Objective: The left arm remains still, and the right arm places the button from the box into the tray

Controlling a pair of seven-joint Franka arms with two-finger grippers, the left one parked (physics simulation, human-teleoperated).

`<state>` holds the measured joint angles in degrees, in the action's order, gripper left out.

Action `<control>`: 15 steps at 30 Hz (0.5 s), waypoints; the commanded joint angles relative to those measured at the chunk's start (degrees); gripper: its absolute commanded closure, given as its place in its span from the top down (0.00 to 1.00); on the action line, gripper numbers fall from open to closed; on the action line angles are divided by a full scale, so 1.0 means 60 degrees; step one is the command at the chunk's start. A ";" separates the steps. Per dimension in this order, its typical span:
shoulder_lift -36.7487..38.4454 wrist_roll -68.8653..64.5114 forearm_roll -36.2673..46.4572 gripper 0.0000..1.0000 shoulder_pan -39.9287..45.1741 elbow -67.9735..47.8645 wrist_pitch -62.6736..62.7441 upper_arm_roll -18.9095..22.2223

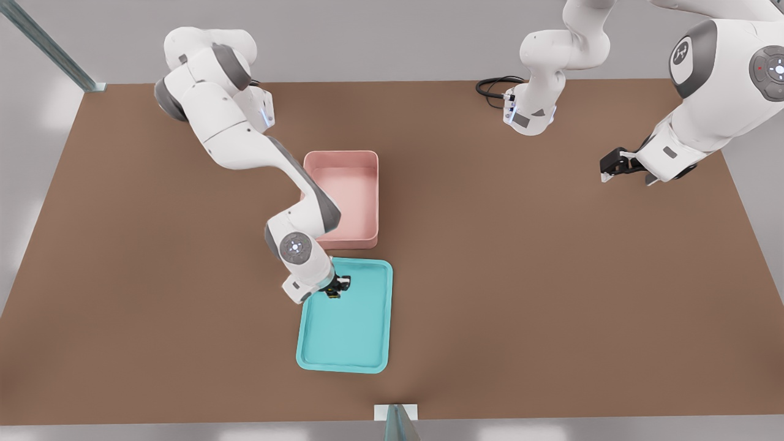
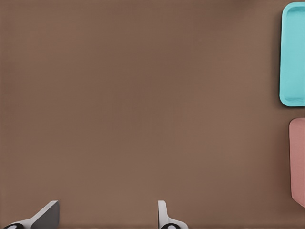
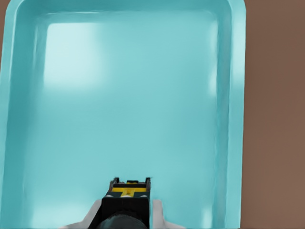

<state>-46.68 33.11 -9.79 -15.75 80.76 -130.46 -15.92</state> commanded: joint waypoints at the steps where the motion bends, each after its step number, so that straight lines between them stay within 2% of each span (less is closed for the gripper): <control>1: -0.0174 -0.0567 -0.0068 0.49 -0.0114 -0.0071 -0.0156 0.0032; 3: -0.0189 -0.0567 -0.0053 0.49 -0.0114 -0.0057 -0.0156 0.0032; 4: -0.0189 -0.0567 -0.0053 0.56 -0.0114 -0.0057 -0.0156 0.0032; 5: -0.0204 -0.0567 -0.0068 1.00 -0.0114 -0.0057 -0.0156 0.0032; 11: -0.0057 -0.0743 -0.0082 1.00 -0.0100 -0.0071 -0.0069 0.0017; 12: 0.0381 -0.0757 -0.0038 1.00 -0.0070 -0.0057 0.0194 0.0032; 14: 0.2534 -0.2178 0.0108 1.00 0.0310 0.0427 0.2025 0.0676; 15: 0.3501 -0.2427 0.0430 1.00 0.0852 0.0602 0.3007 0.0691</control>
<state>-29.62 29.56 -9.09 -12.19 83.64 -124.85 -12.09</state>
